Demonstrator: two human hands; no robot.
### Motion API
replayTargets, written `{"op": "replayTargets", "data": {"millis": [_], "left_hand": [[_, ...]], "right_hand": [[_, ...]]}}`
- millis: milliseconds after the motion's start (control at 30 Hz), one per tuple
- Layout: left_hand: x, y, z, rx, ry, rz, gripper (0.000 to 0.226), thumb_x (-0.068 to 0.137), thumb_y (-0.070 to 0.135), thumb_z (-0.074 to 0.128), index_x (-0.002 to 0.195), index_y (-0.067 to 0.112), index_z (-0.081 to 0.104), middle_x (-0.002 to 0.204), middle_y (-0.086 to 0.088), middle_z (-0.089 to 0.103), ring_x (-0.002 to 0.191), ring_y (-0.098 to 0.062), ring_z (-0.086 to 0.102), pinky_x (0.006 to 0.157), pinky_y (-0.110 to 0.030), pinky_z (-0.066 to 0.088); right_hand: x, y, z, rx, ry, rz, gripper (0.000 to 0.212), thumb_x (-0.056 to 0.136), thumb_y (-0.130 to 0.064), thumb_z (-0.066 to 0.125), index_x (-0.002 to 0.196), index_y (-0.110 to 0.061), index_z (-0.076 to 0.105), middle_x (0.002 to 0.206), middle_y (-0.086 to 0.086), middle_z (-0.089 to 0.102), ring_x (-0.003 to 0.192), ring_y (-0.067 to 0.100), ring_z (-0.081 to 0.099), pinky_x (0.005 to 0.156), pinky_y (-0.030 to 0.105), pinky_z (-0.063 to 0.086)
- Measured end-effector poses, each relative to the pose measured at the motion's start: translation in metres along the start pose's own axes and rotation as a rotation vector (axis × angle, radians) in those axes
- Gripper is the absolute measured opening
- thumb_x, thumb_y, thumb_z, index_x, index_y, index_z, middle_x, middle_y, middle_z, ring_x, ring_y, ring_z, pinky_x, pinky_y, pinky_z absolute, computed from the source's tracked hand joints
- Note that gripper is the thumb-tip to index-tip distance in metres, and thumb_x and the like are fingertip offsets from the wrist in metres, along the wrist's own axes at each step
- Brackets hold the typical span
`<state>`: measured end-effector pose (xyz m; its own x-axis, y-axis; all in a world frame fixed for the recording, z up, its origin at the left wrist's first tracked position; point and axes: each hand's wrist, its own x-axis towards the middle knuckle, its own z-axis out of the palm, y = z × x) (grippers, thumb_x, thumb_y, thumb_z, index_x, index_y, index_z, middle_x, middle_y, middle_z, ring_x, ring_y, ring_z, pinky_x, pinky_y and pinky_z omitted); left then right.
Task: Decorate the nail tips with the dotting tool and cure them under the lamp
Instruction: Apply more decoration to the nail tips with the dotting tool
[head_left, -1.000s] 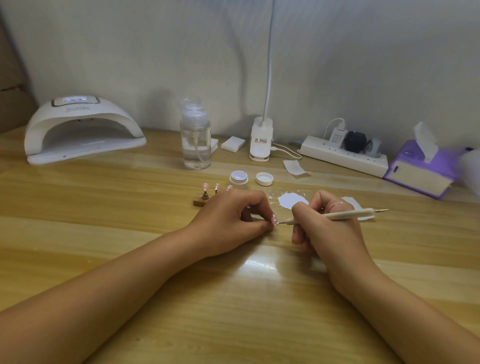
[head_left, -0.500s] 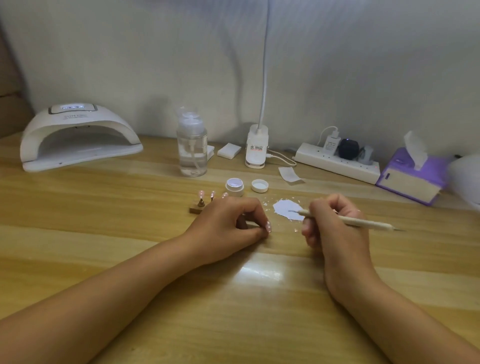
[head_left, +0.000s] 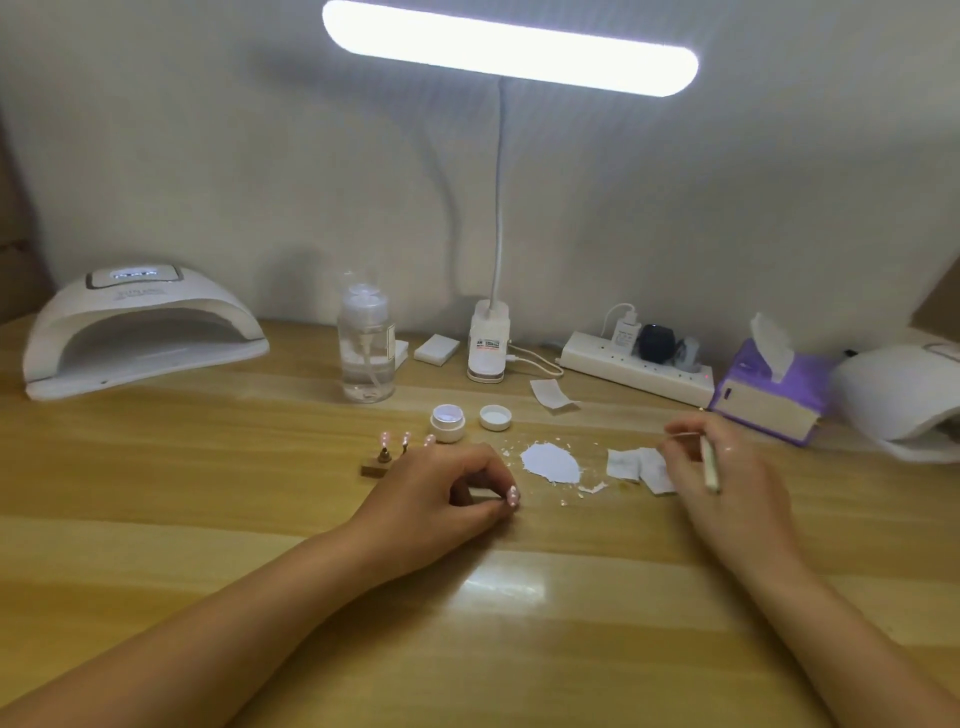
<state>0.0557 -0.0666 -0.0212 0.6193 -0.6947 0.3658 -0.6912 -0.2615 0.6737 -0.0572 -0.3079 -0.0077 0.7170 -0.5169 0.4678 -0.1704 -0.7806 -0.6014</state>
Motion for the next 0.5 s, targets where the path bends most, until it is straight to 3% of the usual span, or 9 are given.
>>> {"op": "replayTargets", "data": {"millis": [133, 233, 333, 500], "left_hand": [[-0.001, 0.003, -0.001, -0.010, 0.004, -0.003, 0.011, 0.085, 0.016, 0.075, 0.086, 0.027, 0.071, 0.087, 0.025, 0.071, 0.059, -0.009, 0.061, 0.072, -0.002, 0.037], [-0.001, 0.004, -0.001, -0.025, -0.005, 0.000, 0.009, 0.085, 0.015, 0.075, 0.088, 0.023, 0.072, 0.088, 0.022, 0.072, 0.056, -0.004, 0.057, 0.064, -0.008, 0.039], [-0.001, 0.005, -0.002, -0.023, -0.011, 0.000, 0.009, 0.085, 0.015, 0.075, 0.089, 0.023, 0.072, 0.089, 0.020, 0.072, 0.057, -0.004, 0.057, 0.063, -0.007, 0.038], [-0.003, 0.009, -0.002, 0.014, 0.005, -0.010, 0.017, 0.084, 0.014, 0.075, 0.083, 0.029, 0.068, 0.087, 0.022, 0.071, 0.063, -0.015, 0.065, 0.080, 0.006, 0.029]], "right_hand": [[-0.001, 0.005, 0.004, -0.266, -0.139, 0.053, 0.020, 0.093, -0.024, 0.064, 0.111, -0.021, 0.056, 0.109, -0.004, 0.067, 0.106, 0.027, 0.061, 0.086, 0.040, 0.046], [0.000, 0.007, 0.004, -0.348, -0.100, 0.044, 0.019, 0.094, -0.022, 0.060, 0.113, -0.024, 0.055, 0.110, -0.004, 0.066, 0.105, 0.024, 0.058, 0.082, 0.036, 0.040], [0.000, 0.005, 0.006, -0.287, -0.059, -0.059, 0.022, 0.094, -0.019, 0.060, 0.116, -0.021, 0.058, 0.111, -0.001, 0.065, 0.106, 0.026, 0.057, 0.083, 0.039, 0.042], [-0.001, 0.004, 0.013, -0.291, -0.169, -0.196, 0.012, 0.094, -0.020, 0.062, 0.106, -0.022, 0.065, 0.098, -0.004, 0.069, 0.098, 0.026, 0.061, 0.078, 0.037, 0.043]]}}
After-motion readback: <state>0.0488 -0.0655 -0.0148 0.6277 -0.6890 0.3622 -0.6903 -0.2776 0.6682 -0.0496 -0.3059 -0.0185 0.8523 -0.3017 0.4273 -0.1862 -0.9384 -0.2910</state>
